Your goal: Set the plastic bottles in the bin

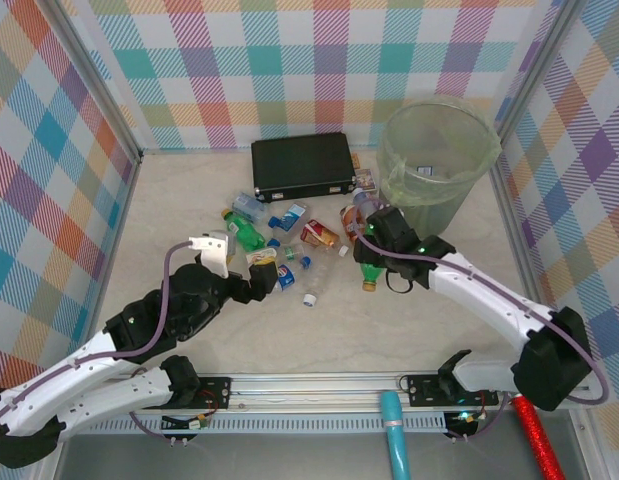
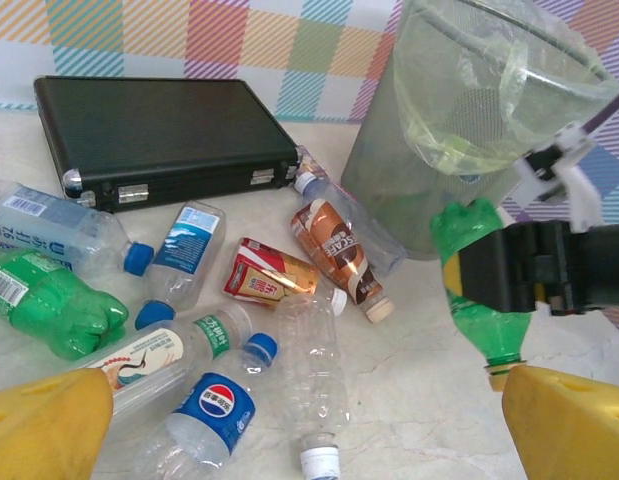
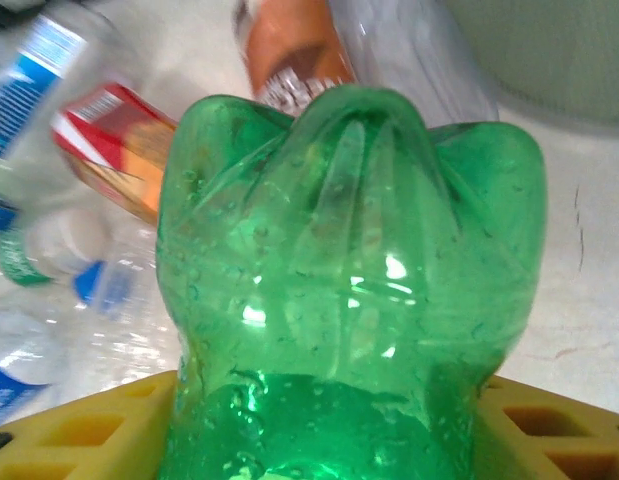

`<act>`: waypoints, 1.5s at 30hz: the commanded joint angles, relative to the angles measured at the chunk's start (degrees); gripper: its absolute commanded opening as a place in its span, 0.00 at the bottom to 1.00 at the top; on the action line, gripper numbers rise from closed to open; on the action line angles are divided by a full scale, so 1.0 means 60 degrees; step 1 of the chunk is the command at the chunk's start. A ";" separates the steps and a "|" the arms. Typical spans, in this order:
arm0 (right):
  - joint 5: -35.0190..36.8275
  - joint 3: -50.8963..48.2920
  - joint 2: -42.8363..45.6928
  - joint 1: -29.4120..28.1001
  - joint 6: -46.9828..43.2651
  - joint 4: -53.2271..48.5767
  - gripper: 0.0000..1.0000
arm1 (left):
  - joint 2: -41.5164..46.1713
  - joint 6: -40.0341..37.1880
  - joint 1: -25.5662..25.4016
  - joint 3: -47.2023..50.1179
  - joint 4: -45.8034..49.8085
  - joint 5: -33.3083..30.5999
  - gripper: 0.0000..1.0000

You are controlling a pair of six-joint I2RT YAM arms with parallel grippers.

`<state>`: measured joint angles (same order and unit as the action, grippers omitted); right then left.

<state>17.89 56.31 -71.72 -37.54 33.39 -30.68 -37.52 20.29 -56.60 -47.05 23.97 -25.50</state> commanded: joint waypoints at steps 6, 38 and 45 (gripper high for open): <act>0.0378 0.1344 0.1403 -0.0164 -0.1538 0.0133 0.58 | -0.0068 0.0102 -0.0059 -0.0644 -0.0111 -0.0496 1.00; 0.0612 0.5581 -0.1669 0.5057 -0.4433 0.3565 0.54 | 0.0111 -0.0191 -0.0059 -0.0864 0.0193 0.0102 1.00; 0.0512 0.6110 -0.2664 0.5860 -0.4477 0.3335 0.55 | 0.0439 -0.0183 -0.0066 -0.0746 0.0405 -0.0040 1.00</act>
<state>21.98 89.89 -87.18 -3.46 5.56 -12.05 -36.10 19.86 -56.62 -51.59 25.54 -24.75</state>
